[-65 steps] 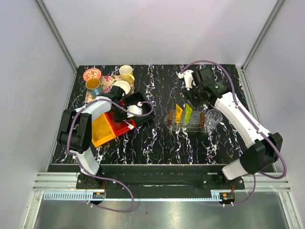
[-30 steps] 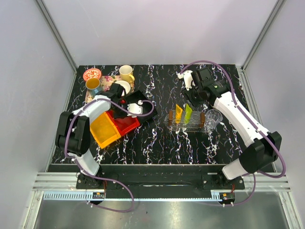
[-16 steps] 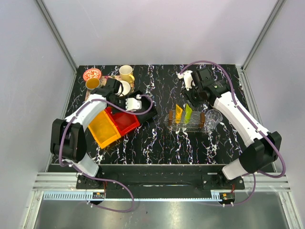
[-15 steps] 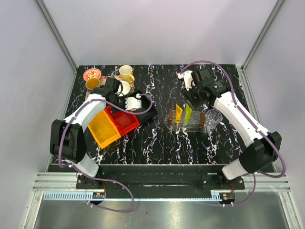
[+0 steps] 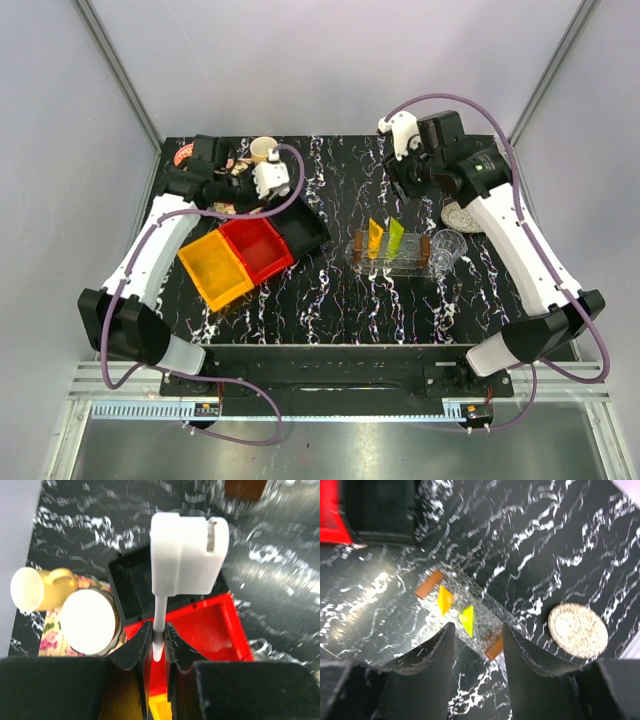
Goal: Prepare toiletry sets of a toothbrush and toothpaste on the tray
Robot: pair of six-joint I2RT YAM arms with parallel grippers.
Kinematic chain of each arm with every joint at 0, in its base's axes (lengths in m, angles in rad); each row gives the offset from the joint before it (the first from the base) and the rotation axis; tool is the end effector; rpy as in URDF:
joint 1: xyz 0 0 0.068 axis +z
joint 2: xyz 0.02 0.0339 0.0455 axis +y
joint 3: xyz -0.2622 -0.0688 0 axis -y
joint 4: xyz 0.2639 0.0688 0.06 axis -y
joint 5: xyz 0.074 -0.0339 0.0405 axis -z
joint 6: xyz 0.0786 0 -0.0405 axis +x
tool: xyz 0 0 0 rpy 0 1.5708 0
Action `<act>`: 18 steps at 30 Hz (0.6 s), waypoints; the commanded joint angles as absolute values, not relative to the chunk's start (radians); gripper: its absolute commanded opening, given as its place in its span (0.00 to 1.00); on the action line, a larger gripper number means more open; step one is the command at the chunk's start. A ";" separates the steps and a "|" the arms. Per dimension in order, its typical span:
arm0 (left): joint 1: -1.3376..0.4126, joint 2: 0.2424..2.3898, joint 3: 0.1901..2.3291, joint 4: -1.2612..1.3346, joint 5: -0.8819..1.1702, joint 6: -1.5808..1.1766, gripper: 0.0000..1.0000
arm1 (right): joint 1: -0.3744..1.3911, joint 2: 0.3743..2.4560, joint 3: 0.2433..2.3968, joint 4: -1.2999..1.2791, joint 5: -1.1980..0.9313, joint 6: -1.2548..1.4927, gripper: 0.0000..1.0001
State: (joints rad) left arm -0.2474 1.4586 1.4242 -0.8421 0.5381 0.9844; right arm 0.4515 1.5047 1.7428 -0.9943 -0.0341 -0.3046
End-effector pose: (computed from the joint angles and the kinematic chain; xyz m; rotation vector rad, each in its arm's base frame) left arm 0.3266 -0.1240 0.3162 1.5144 1.7430 -0.2916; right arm 0.3191 0.1577 0.3910 -0.8756 2.1583 0.1133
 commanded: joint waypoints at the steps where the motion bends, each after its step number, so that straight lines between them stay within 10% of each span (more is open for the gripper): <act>1: -0.247 1.408 1.548 -0.824 0.793 0.713 0.00 | 0.459 1.477 1.864 -0.994 -0.208 -0.308 0.49; 18: -0.345 1.407 1.568 -0.545 1.094 0.158 0.00 | 0.460 1.531 1.997 -0.815 -0.865 -0.100 0.56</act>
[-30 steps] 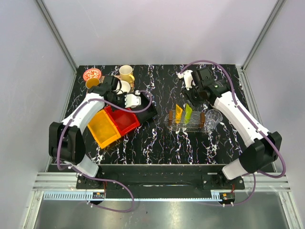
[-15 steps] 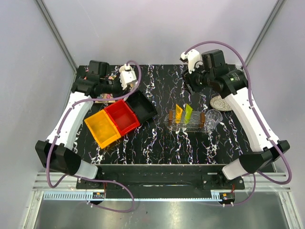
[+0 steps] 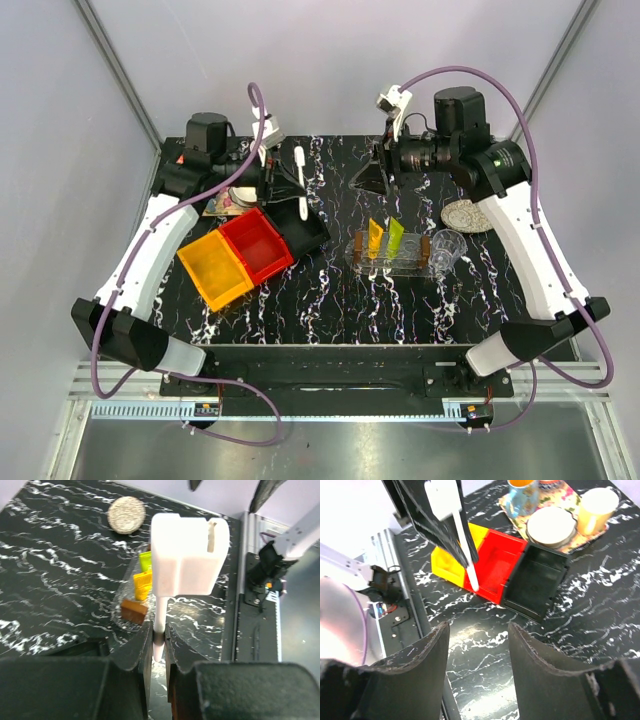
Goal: Prepare toiletry sets of a toothbrush and toothpaste on the tray
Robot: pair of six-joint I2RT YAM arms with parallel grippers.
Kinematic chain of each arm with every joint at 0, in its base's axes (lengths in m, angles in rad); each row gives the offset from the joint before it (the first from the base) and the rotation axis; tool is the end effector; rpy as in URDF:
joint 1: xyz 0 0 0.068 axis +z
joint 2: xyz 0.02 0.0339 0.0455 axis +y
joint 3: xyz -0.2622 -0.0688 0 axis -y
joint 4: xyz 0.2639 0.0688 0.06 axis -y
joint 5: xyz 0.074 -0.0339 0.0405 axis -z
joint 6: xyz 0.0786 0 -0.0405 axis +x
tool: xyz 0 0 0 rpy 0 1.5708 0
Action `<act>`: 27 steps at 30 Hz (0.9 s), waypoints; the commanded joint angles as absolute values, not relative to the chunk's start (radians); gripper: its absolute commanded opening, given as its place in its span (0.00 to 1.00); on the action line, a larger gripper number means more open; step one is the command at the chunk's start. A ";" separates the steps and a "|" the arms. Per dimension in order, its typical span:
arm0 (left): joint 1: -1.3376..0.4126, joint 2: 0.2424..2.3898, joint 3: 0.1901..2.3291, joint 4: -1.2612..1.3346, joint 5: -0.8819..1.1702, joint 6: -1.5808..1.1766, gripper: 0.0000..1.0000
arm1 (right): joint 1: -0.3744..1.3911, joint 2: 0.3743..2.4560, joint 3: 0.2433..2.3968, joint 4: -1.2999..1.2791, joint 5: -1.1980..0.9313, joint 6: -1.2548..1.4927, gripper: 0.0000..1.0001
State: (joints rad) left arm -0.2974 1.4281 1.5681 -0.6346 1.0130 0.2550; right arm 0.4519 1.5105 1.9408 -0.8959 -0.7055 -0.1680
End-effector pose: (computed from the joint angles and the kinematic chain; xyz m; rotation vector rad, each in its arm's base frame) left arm 0.3031 -0.1626 0.4144 1.1031 1.6265 -1.0584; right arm 0.2824 0.1937 0.4798 -1.0312 1.7472 0.8937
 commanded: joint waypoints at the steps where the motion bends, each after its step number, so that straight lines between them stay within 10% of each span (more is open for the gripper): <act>1: -0.365 1.410 1.565 -0.532 1.092 0.143 0.00 | 0.460 1.535 2.002 -0.812 -0.873 -0.097 0.57; 27: -0.512 1.471 1.562 -0.364 1.062 0.041 0.00 | 0.500 1.517 1.865 -0.664 -0.885 -0.046 0.52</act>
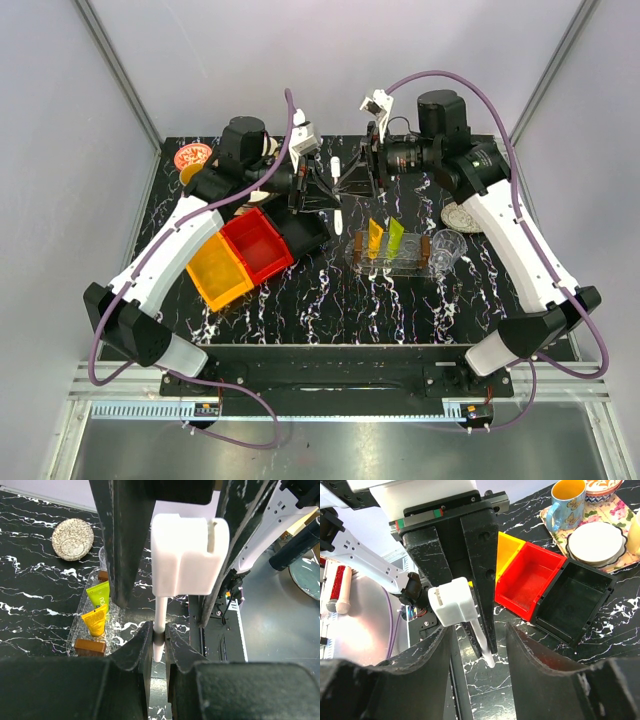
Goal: Prepare toiletry sets of a toothbrush and toothpaste on the tray
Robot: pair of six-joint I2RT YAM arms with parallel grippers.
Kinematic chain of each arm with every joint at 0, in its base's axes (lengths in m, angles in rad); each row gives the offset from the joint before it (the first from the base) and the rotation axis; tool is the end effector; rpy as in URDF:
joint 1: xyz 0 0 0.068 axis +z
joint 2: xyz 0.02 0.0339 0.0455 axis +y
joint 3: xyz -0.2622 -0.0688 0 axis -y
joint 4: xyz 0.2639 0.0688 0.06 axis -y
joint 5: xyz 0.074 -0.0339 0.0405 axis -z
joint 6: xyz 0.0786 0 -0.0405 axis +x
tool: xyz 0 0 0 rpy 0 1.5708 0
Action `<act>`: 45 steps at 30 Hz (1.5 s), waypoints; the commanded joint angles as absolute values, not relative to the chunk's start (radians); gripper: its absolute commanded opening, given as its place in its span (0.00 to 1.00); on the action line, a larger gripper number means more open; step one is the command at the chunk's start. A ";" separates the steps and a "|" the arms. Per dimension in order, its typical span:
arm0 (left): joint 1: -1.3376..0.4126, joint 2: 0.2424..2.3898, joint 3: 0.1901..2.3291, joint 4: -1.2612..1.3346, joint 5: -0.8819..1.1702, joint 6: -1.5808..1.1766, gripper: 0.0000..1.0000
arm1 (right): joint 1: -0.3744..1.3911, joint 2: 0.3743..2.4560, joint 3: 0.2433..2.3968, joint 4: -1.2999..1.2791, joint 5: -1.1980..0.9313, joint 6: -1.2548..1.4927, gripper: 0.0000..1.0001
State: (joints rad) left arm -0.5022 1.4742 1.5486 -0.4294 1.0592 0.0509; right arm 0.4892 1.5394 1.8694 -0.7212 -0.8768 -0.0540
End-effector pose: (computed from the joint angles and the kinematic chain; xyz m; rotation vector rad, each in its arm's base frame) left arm 0.2816 -0.2328 0.4148 1.1984 1.5335 -1.3090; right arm 0.2866 0.2210 0.4705 -1.0783 1.6615 1.1382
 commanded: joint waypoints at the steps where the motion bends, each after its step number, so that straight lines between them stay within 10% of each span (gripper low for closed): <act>1: -0.512 1.471 1.560 -0.364 1.060 0.041 0.00 | 0.500 1.516 1.864 -0.664 -0.887 -0.046 0.50; 17: -0.528 1.471 1.562 -0.356 1.042 0.057 0.10 | 0.505 1.493 1.824 -0.646 -0.876 -0.055 0.01; 25: -0.526 1.440 1.539 -0.362 0.994 0.089 0.72 | 0.503 1.428 1.772 -0.644 -0.675 -0.120 0.00; 45: -0.457 1.312 1.411 -0.405 0.819 0.141 0.76 | 0.391 1.080 1.286 -0.328 -0.109 -0.235 0.00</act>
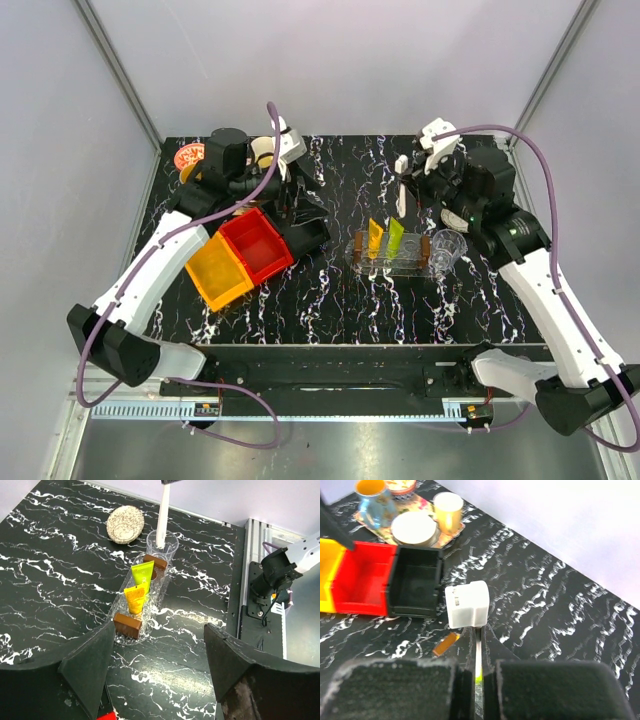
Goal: Prepare toiletry sets of a toothbrush and toothpaste on the tray
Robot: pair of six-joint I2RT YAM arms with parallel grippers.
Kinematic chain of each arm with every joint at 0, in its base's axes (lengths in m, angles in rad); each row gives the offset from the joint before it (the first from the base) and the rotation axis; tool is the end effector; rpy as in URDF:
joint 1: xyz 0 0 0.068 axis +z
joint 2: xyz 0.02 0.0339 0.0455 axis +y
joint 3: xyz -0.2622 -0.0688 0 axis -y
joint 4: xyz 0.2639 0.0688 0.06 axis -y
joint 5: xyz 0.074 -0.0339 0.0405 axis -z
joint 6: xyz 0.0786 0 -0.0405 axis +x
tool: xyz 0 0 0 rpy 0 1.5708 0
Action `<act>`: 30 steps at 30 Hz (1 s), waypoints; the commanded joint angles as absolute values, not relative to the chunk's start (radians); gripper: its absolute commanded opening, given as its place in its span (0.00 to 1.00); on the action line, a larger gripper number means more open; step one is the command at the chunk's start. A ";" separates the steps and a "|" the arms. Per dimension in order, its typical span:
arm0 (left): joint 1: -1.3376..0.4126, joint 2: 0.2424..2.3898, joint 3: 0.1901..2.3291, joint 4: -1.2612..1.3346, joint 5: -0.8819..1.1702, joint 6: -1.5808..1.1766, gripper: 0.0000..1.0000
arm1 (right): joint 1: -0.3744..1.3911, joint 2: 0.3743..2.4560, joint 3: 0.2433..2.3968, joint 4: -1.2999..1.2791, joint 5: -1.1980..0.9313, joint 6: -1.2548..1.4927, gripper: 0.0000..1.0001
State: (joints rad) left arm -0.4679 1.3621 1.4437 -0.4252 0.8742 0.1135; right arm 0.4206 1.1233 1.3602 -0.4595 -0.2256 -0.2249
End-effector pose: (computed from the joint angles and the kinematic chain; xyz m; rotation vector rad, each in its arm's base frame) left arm 0.2771 -0.2076 0.4094 1.1011 1.5801 -1.0685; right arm 0.2629 0.1369 0.4369 -0.7227 1.6492 0.3421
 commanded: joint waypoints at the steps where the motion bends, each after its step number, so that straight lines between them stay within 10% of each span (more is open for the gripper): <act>1: -0.453 1.302 1.405 -0.400 0.815 0.141 0.76 | 0.384 1.072 1.267 -0.302 -0.086 -0.224 0.00; 30: -0.350 1.243 1.272 -0.371 0.802 0.169 0.75 | 0.273 0.999 0.865 -0.032 0.012 -0.017 0.00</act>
